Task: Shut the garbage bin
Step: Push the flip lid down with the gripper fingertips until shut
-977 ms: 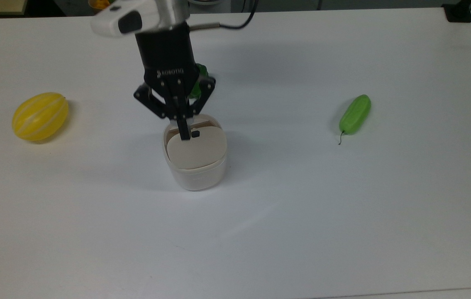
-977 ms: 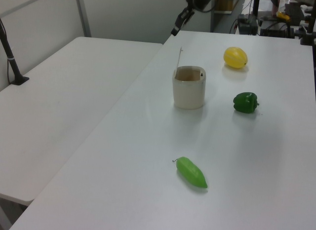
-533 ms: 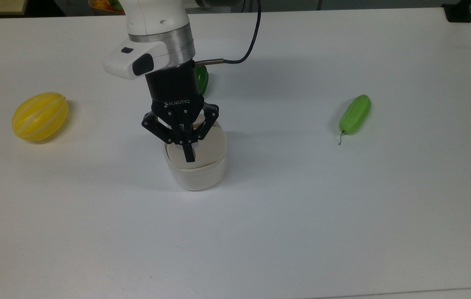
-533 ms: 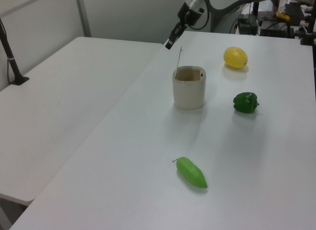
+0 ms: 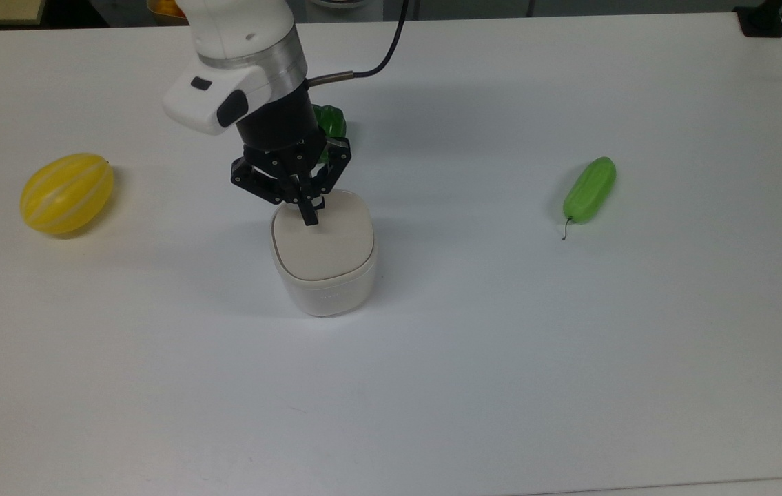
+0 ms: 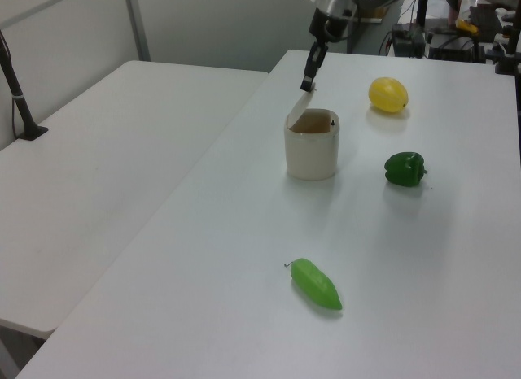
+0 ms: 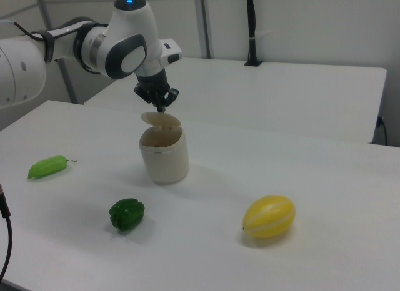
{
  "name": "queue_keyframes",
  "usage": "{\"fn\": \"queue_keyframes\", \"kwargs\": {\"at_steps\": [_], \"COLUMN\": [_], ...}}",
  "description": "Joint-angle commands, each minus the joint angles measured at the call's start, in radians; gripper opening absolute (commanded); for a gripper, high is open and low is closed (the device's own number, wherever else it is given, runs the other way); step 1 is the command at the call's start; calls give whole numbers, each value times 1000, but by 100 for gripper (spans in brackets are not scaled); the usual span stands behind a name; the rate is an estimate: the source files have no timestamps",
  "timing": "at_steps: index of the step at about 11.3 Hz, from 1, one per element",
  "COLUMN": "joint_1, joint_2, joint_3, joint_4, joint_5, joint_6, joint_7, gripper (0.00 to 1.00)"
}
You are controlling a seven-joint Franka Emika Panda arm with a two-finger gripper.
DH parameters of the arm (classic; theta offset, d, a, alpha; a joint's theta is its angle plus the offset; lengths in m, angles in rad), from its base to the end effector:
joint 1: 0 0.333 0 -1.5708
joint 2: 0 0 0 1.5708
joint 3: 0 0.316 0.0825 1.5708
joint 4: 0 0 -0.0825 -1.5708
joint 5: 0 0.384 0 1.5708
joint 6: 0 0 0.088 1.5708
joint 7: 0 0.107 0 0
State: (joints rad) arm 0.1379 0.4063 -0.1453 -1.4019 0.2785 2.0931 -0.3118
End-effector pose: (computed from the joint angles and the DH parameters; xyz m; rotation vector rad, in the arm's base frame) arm 0.7075 0.0264 0.5061 -2.9306 -0.3241 -0.4721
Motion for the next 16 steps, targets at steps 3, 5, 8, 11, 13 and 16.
{"fn": "queue_keyframes", "kwargs": {"at_steps": [3, 5, 8, 11, 13, 16], "joint_1": [12, 12, 12, 15, 26, 34], "joint_2": [-11, -3, 14, 40, 54, 62], "joint_3": [-22, -22, -23, -23, -23, -22], "joint_4": [-120, -131, -132, -131, -128, -126], "joint_5": [-39, -44, -44, -64, -82, -104], "joint_6": [-12, -10, -5, 5, 8, 8], "joint_7": [-30, -30, -30, -30, -32, -30], "gripper": [0, 0, 0, 0, 0, 0]}}
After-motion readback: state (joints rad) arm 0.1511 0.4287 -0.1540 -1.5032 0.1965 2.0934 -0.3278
